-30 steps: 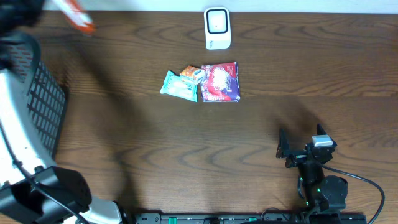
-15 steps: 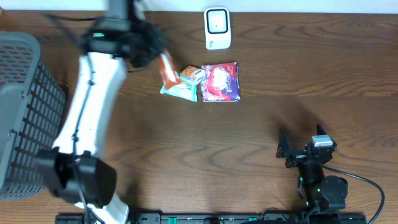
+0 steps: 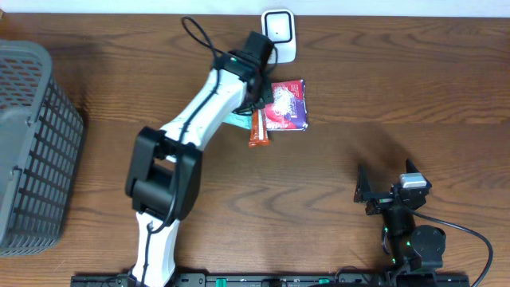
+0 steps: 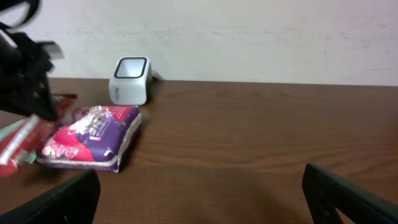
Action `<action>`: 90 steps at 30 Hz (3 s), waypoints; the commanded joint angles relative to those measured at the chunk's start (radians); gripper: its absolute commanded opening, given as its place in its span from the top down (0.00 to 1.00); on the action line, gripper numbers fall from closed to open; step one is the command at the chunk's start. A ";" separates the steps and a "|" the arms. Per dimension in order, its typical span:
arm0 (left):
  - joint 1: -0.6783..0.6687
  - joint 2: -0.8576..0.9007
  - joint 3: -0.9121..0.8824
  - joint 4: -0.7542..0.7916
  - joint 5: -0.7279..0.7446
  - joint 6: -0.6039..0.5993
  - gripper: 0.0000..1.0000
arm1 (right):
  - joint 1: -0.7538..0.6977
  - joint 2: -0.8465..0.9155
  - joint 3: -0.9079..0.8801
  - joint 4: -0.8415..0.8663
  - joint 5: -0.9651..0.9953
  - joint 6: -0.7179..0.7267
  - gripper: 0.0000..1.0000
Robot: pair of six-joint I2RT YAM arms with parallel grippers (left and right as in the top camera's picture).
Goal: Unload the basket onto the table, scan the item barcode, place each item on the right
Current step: 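Lift the red bar and hold it under the scanner, then release the red bar on the pile and withdraw the left gripper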
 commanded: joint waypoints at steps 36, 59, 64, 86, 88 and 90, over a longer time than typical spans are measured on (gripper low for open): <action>0.047 0.006 -0.003 0.086 -0.005 0.060 0.50 | -0.008 -0.005 -0.001 -0.003 -0.006 0.000 0.01; 0.322 -0.383 0.015 -0.094 -0.203 0.083 0.00 | -0.008 -0.005 -0.001 -0.003 -0.006 0.000 0.01; 0.423 -0.376 0.013 -0.175 -0.201 0.082 0.02 | -0.008 -0.005 -0.001 -0.003 -0.006 0.000 0.01; 0.471 -0.368 0.013 -0.201 -0.201 0.082 0.02 | -0.009 -0.005 -0.001 0.038 0.032 -0.028 0.01; 0.471 -0.368 0.013 -0.201 -0.201 0.082 0.02 | -0.009 -0.005 -0.001 0.080 0.046 -0.021 0.01; 0.471 -0.368 0.013 -0.201 -0.201 0.083 0.02 | -0.008 -0.005 -0.001 0.119 -0.002 0.025 0.01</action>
